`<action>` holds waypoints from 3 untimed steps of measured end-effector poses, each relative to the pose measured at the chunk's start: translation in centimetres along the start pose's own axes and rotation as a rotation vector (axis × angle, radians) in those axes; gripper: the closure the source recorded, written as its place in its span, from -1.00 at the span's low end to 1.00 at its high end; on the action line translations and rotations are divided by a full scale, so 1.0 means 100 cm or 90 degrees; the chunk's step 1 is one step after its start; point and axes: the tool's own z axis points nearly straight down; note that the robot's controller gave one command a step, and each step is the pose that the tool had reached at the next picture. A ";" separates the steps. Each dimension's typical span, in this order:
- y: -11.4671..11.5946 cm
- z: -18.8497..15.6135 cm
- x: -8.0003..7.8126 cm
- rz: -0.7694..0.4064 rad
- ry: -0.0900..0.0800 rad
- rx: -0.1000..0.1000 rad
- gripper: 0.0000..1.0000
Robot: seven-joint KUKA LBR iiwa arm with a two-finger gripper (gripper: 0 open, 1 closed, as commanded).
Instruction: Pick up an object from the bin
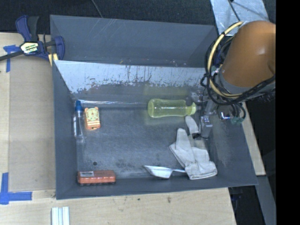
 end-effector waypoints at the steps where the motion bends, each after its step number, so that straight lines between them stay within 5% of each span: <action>1: 0.000 -0.005 -0.001 -0.001 -0.005 0.000 -1.00; 2: 0.004 0.030 -0.014 0.006 -0.008 0.001 -1.00; 3: -0.006 0.068 0.001 0.014 -0.006 0.000 -1.00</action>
Offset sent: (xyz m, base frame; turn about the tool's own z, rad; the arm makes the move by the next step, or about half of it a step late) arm 0.0179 0.0068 -0.0526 0.0140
